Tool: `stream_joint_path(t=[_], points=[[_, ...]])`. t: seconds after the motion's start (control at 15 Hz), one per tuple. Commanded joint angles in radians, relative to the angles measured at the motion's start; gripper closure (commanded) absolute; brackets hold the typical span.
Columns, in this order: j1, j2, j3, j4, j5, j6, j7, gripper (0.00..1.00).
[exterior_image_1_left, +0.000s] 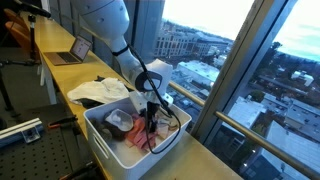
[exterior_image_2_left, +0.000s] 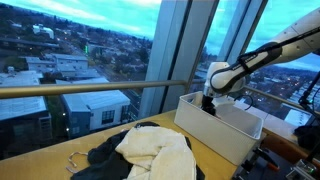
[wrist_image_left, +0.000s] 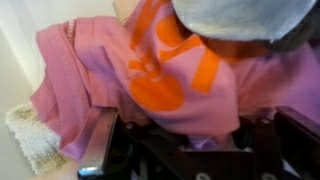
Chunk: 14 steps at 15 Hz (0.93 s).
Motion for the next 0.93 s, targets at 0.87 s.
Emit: stream_joint_path(t=[0.87], points=[[0.110, -0.632, 0.126, -0.181, 0.014, -0.191, 0.018, 1.00]])
